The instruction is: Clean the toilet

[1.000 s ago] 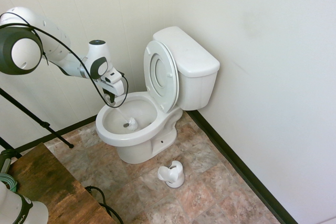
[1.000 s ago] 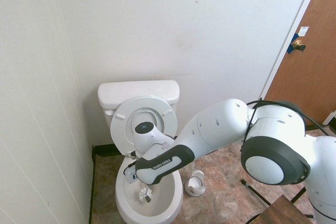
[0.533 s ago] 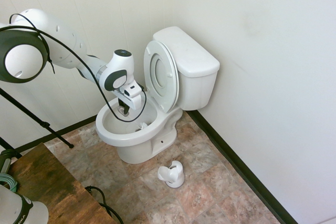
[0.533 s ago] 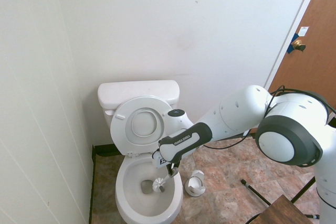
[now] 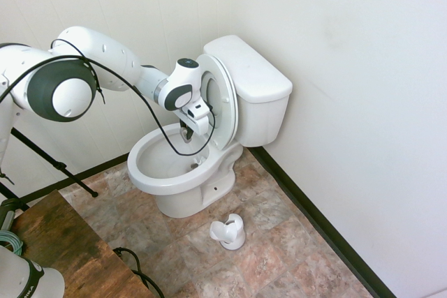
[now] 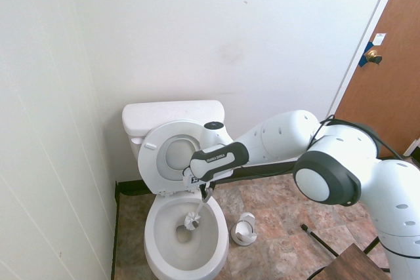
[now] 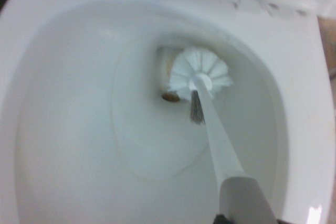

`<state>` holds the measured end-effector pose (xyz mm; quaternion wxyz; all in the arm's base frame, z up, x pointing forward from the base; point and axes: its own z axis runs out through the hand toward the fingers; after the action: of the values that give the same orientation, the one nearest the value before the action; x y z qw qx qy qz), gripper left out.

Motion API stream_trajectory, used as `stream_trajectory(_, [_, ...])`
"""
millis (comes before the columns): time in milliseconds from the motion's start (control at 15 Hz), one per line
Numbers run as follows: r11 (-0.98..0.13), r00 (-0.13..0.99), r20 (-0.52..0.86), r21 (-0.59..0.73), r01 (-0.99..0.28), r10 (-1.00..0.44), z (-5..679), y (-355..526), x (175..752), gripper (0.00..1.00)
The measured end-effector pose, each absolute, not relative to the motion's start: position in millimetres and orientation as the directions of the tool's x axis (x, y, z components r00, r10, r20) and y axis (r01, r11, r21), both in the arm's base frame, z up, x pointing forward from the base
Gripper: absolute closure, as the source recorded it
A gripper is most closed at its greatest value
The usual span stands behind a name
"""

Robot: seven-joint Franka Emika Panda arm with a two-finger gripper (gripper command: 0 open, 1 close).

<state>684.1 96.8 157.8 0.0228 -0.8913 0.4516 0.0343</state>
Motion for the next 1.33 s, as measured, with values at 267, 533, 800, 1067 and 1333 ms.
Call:
stream_trajectory(267, [-0.603, 0.604, -0.054, -0.034, -0.797, -0.795, 170, 144, 703, 1.0])
stream_trajectory(533, [-0.63, 0.631, -0.043, -0.043, -0.776, -0.775, 180, 188, 702, 1.0])
stream_trajectory(800, [-0.637, 0.637, -0.046, -0.024, -0.77, -0.769, 202, 197, 695, 1.0])
stream_trajectory(1067, [-0.672, 0.673, -0.018, -0.031, -0.74, -0.74, 277, 202, 660, 1.0])
stream_trajectory(1333, [-0.634, 0.635, 0.003, -0.066, -0.771, -0.772, 350, 150, 622, 1.0])
